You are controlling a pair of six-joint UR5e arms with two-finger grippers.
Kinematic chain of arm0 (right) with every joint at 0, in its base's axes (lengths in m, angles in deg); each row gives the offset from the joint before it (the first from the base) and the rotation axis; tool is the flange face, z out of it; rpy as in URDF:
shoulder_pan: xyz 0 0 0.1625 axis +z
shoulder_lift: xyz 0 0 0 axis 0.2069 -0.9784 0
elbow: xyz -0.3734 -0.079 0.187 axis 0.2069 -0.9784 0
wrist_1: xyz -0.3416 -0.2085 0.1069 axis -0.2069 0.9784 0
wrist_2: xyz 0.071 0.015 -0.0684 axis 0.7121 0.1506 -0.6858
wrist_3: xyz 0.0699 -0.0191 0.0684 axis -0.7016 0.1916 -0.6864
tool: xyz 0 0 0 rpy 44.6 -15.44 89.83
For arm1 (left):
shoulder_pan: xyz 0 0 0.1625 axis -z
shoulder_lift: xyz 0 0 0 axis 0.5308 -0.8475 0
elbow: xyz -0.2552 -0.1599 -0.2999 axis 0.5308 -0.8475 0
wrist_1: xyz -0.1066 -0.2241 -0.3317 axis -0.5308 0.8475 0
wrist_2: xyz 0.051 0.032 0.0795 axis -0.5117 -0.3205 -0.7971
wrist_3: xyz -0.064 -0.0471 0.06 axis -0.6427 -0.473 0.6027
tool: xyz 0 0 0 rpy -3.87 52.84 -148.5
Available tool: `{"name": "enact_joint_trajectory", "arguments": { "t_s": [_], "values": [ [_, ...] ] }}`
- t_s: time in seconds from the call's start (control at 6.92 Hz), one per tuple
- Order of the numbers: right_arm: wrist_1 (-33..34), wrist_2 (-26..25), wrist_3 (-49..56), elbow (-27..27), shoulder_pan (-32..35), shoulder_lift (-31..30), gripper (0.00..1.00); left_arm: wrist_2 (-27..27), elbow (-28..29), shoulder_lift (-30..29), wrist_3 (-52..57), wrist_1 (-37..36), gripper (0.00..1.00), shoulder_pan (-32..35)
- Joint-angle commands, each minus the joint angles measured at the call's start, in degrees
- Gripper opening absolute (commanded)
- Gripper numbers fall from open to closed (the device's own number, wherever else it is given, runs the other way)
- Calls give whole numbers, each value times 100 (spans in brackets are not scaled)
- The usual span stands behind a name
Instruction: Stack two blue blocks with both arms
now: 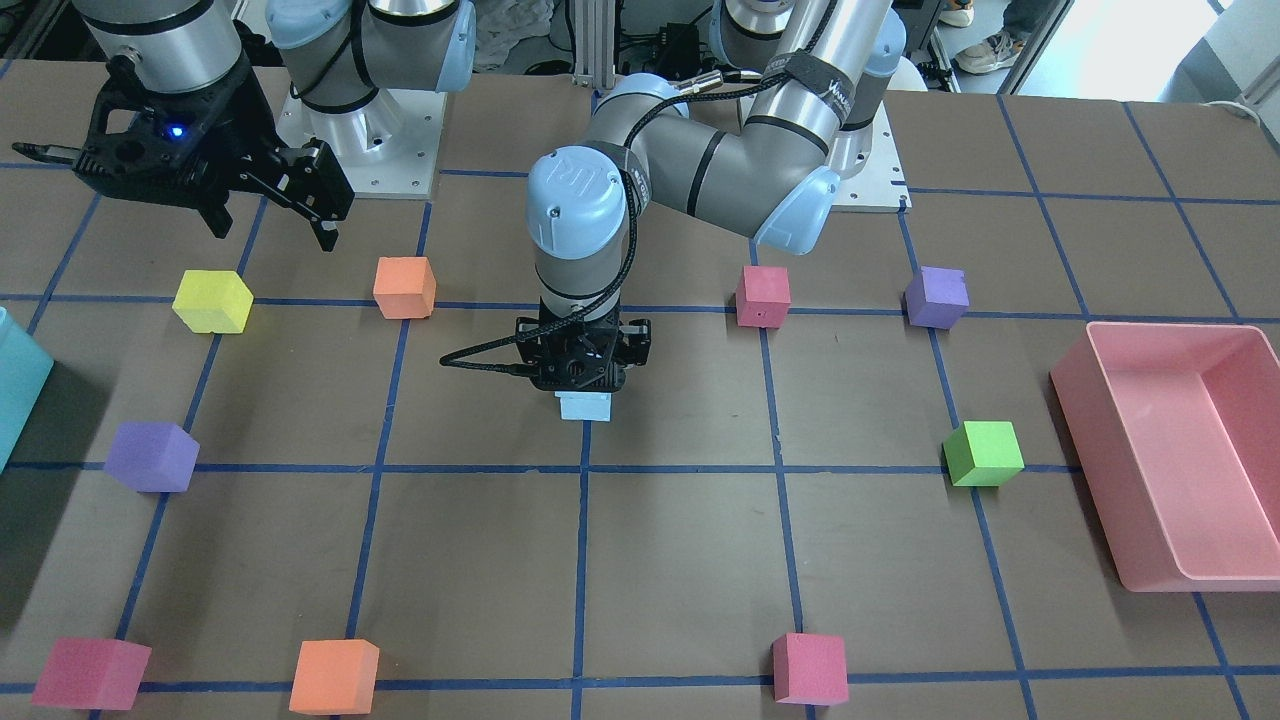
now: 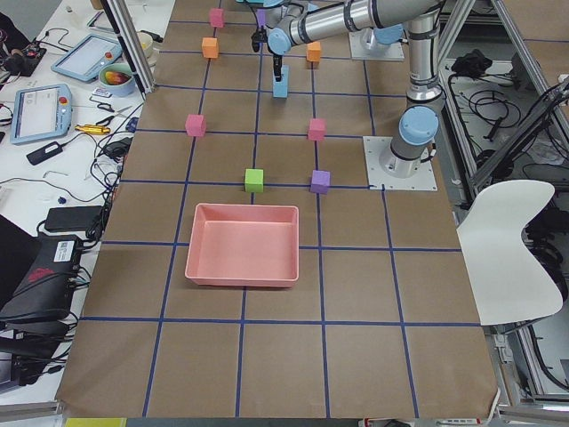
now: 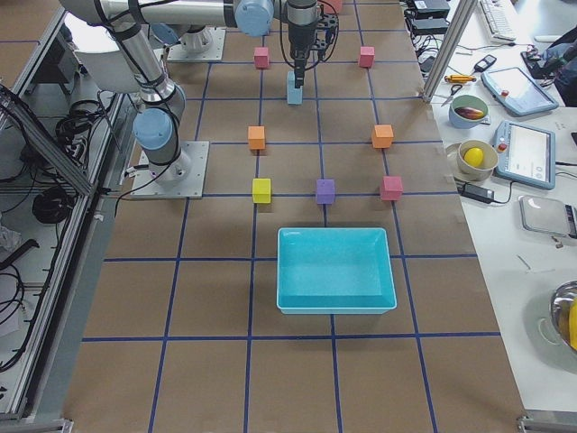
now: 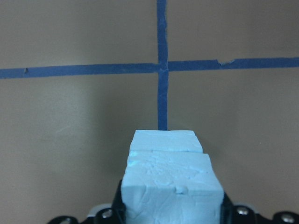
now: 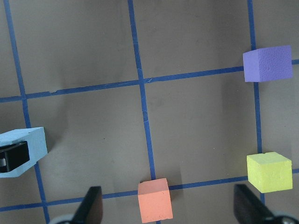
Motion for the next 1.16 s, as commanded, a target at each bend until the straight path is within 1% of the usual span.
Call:
{"name": "enact_joint_trajectory", "arguments": {
  "t_s": [0.0,0.29,0.43,0.58,0.72,0.87,1.01],
  "values": [
    [-5,-1,-7,27,-9,0,100,9,61,90,6,15,100,-9],
    [-13,-1,2,19,-9,-35,100,-17,61,476,111,207,100,-218],
    [-5,-1,-7,10,0,-35,100,1,79,704,251,469,100,-498],
    [-5,-1,2,1,0,-26,100,-17,114,1002,870,889,100,-806],
    [-13,7,2,-42,0,-44,100,-25,288,1345,1598,1450,100,-1235],
    [-5,16,2,-52,0,-35,100,-147,603,1670,2328,2152,100,-1814],
    [-13,25,2,-60,0,-44,100,-149,859,1926,2779,2664,100,-2333]
  ]
}}
